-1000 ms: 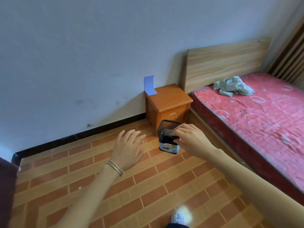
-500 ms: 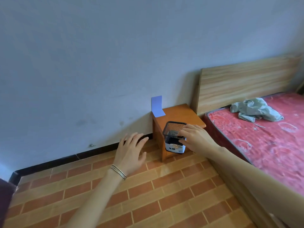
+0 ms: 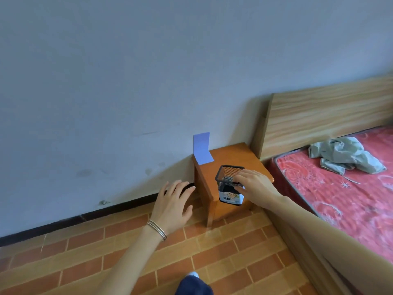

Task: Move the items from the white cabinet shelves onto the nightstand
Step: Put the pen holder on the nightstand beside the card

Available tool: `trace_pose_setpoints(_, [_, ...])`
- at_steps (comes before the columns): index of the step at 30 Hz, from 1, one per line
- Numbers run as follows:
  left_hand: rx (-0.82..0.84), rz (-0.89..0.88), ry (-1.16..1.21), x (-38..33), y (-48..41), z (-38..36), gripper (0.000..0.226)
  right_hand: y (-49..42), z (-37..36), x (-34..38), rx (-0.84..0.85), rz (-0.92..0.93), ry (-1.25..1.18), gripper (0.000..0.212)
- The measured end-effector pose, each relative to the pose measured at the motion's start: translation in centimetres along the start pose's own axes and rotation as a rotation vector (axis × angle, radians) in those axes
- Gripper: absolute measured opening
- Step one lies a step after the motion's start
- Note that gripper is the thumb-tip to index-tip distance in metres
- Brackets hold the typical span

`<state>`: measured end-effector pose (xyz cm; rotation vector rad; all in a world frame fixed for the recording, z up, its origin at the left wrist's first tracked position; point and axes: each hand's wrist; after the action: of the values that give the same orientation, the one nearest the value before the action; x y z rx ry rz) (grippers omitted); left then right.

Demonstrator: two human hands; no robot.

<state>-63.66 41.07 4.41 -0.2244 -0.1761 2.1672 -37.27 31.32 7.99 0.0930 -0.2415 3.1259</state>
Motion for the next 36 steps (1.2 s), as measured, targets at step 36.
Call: trace_pose_setpoints(36, [0.314, 0.147, 0.076, 9.3, -43.8, -28.4, 0.042, -35.4, -22.9, -36.0, 0.206, 0.081, -0.254, 0.021])
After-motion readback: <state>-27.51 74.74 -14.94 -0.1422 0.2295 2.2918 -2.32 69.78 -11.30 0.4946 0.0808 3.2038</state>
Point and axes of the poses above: each hand's wrist, its own y-axis away from the middle knuckle, its own z-axis out of the back of the hand, x = y × z, and after that the axes turned 1 degree about -z, right-handed
